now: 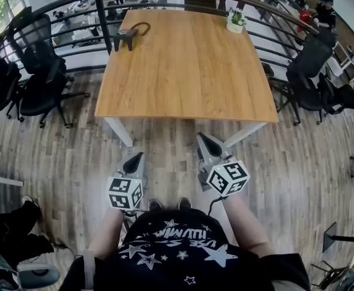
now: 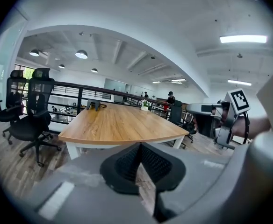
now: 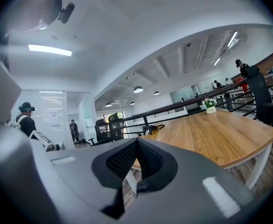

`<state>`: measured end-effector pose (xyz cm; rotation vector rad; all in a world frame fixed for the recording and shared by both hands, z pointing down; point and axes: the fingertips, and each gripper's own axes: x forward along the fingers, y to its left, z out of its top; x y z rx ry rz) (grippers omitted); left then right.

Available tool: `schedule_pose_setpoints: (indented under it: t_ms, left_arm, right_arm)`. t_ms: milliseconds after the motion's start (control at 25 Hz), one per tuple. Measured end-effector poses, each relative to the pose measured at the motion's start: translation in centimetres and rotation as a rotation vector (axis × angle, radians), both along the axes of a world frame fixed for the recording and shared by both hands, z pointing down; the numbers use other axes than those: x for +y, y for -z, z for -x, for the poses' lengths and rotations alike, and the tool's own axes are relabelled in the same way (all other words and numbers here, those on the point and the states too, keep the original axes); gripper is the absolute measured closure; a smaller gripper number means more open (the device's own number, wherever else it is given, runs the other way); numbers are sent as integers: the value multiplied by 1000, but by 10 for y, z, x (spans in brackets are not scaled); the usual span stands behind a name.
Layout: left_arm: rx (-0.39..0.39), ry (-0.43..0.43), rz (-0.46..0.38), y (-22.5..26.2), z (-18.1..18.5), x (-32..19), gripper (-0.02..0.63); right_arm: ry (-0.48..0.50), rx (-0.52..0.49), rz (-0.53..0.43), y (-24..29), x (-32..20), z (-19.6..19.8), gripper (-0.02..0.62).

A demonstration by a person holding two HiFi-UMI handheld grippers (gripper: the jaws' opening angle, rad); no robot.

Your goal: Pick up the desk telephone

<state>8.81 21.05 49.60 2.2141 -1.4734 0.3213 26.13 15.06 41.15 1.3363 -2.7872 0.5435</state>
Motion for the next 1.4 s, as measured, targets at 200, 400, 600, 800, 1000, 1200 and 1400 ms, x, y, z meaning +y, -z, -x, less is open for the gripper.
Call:
schedule_pose_setpoints:
  t_ms: [200, 400, 600, 800, 1000, 1200, 1400]
  left_arm:
    - [11, 23, -18, -2, 31, 5, 604]
    - [15, 35, -32, 0, 62, 5, 604]
    - [16, 55, -13, -9, 80, 7, 604]
    - [18, 91, 7, -17, 97, -7, 604]
    - [-6, 160, 33, -24, 128, -33, 604]
    - [-35, 226, 36, -33, 163, -70, 604]
    - [-31, 265, 28, -38, 172, -122, 604]
  right_arm:
    - [-53, 11, -14, -1, 0, 7, 594]
    - [-85, 30, -16, -5, 1, 23, 594]
    - [-46, 54, -27, -8, -1, 43, 594]
    - [-1, 47, -9, -20, -26, 69, 594]
    - [67, 15, 1, -28, -80, 107, 594]
    - [109, -30, -16, -33, -141, 142, 594]
    - [150, -47, -25, -36, -199, 159, 594]
